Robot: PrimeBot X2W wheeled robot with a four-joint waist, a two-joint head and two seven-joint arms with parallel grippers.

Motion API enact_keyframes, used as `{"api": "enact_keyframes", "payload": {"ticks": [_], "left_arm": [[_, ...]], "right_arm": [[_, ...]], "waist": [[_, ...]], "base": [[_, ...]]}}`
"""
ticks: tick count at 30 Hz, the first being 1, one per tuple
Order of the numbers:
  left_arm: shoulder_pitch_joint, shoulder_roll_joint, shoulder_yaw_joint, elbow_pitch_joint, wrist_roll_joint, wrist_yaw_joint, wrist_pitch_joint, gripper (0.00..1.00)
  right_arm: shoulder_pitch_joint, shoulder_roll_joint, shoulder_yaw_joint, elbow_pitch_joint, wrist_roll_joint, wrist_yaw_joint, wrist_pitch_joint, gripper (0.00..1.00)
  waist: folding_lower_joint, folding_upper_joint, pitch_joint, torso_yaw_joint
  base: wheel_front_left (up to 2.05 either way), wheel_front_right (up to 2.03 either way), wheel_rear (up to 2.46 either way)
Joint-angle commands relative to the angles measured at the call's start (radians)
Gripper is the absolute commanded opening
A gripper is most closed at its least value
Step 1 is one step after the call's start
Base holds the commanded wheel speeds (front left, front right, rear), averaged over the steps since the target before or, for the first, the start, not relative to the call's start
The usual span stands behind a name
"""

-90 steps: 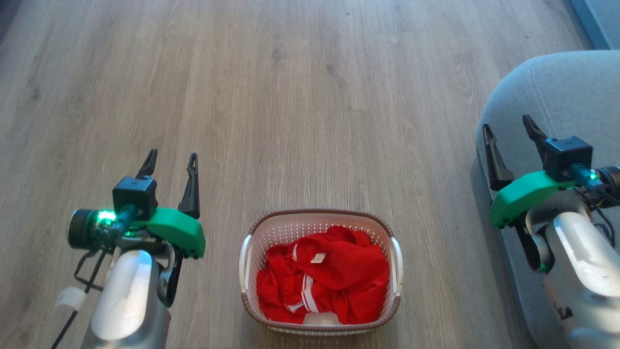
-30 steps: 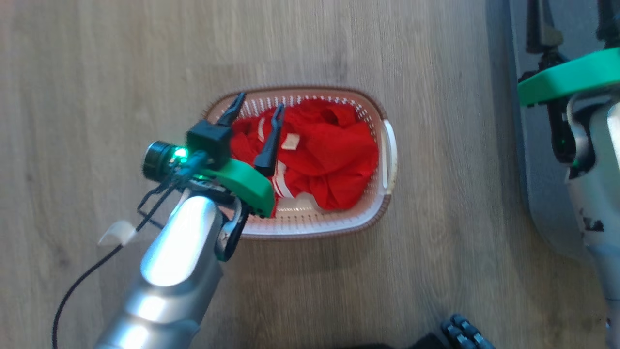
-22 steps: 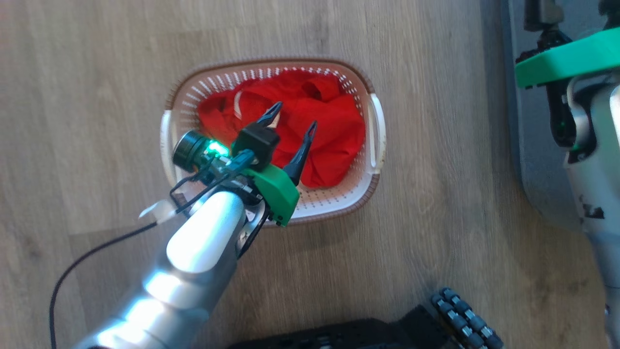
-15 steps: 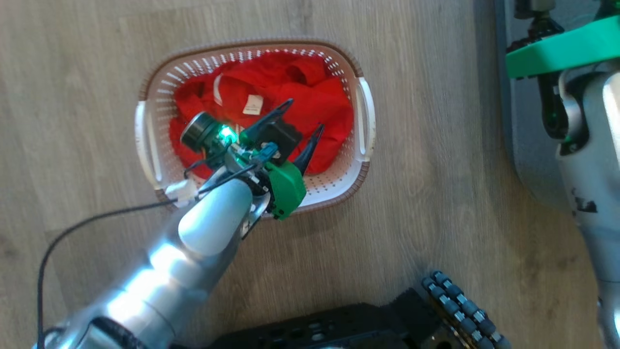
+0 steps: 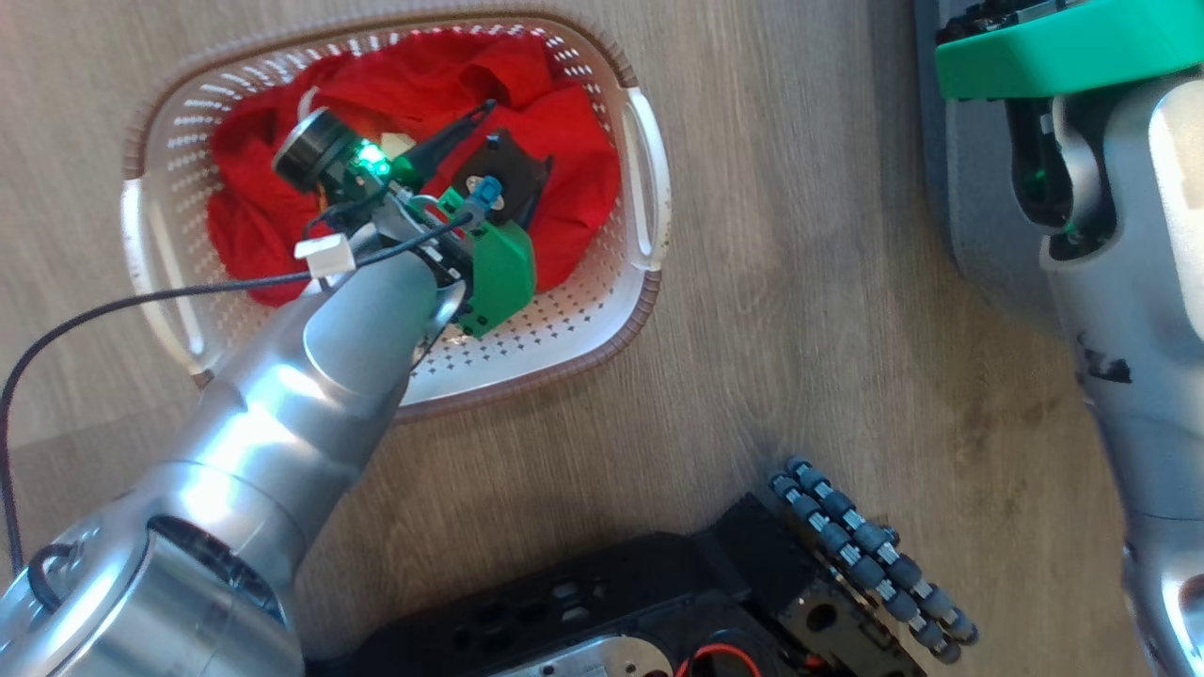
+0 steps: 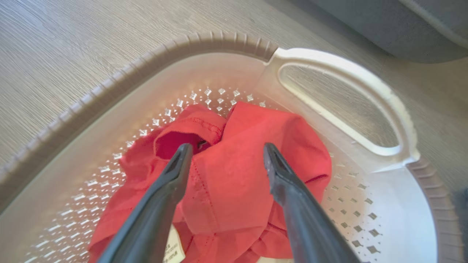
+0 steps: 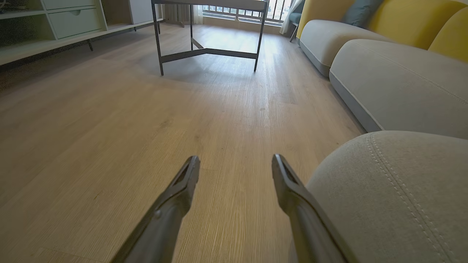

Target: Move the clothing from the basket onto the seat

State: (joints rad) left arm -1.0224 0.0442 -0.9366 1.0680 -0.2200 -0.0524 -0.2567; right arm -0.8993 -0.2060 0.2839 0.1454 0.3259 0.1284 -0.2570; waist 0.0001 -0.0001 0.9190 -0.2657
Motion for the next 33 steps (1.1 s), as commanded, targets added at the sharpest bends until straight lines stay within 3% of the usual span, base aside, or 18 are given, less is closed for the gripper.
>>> {"api": "enact_keyframes", "payload": {"ticks": [1, 18, 19, 20, 21, 33], "left_arm": [[-0.005, 0.006, 0.005, 0.000, 0.007, 0.002, -0.005, 1.00], [-0.075, 0.007, -0.030, 0.186, 0.037, 0.031, 0.004, 1.00], [-0.075, 0.007, -0.030, 0.193, 0.033, 0.030, 0.013, 0.74], [-0.075, 0.007, -0.030, 0.198, 0.029, 0.030, 0.020, 0.16], [-0.074, 0.007, -0.030, 0.202, 0.025, 0.027, 0.032, 0.00], [-0.052, 0.006, -0.004, 0.192, -0.039, 0.014, 0.006, 0.00]], "right_arm": [[0.012, 0.010, 0.003, -0.037, 0.005, 0.002, -0.005, 1.00], [0.011, 0.030, -0.011, -0.082, 0.002, 0.002, -0.005, 1.00], [0.011, 0.030, -0.012, -0.083, 0.002, 0.002, -0.005, 1.00], [0.010, 0.029, -0.014, -0.085, 0.002, 0.002, -0.005, 1.00], [0.010, 0.029, -0.014, -0.085, 0.002, 0.002, -0.005, 1.00], [0.000, 0.038, -0.007, -0.058, 0.005, 0.002, -0.005, 1.00]], "waist": [[-0.0001, 0.0001, 0.021, -0.018], [-0.0001, 0.0001, 0.072, -0.056], [-0.0001, 0.0001, 0.072, -0.056], [-0.0001, 0.0001, 0.072, -0.056], [-0.0001, 0.0001, 0.071, -0.056], [-0.0001, 0.0001, 0.016, -0.049]], "base": [[0.00, 0.00, 0.00], [0.00, 0.00, 0.00], [0.00, 0.00, 0.00], [0.00, 0.00, 0.00], [0.00, 0.00, 0.00], [0.00, 0.00, 0.00]]}}
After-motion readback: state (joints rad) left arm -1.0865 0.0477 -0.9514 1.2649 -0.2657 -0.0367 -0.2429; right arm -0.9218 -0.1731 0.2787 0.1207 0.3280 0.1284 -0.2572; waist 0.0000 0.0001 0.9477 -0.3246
